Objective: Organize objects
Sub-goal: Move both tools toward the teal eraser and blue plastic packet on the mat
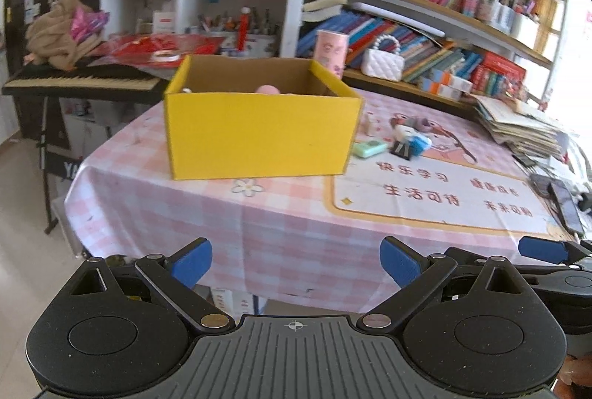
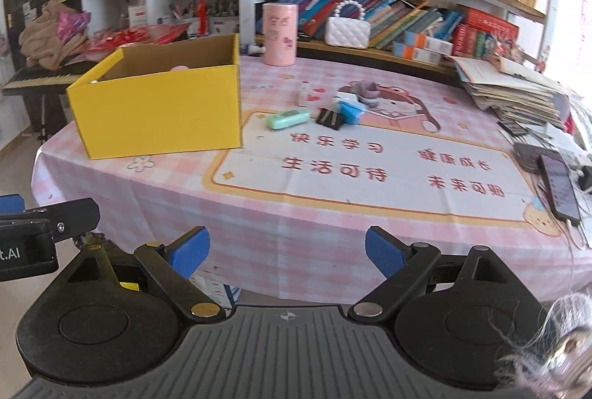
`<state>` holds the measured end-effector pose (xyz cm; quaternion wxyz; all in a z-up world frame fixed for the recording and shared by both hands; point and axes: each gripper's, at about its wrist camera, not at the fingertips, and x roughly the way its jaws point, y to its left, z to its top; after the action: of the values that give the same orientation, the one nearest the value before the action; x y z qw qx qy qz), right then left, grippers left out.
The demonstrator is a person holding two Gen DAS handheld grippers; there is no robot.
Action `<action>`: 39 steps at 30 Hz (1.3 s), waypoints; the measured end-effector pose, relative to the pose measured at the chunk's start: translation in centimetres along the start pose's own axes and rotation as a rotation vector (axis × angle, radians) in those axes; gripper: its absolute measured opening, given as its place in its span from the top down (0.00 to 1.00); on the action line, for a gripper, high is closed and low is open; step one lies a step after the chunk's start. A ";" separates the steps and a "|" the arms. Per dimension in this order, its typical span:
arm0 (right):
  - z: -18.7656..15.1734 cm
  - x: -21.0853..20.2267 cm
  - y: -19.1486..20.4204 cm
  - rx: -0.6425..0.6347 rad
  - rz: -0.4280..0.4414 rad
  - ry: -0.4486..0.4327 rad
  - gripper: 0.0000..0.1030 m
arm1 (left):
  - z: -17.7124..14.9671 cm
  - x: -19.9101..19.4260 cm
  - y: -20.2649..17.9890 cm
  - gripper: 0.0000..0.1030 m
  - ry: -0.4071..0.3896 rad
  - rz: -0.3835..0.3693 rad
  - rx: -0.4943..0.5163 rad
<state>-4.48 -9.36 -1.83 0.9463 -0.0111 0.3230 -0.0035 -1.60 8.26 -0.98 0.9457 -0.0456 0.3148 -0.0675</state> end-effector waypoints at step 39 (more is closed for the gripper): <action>5.8 9.4 -13.2 0.053 0.017 0.054 0.44 | 5.9 11.5 -11.8 0.34 0.039 -0.035 0.049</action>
<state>6.48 -22.59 -2.69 0.9373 0.0168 0.3481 -0.0042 9.92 -4.90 -1.57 0.9389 -0.0265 0.3305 -0.0926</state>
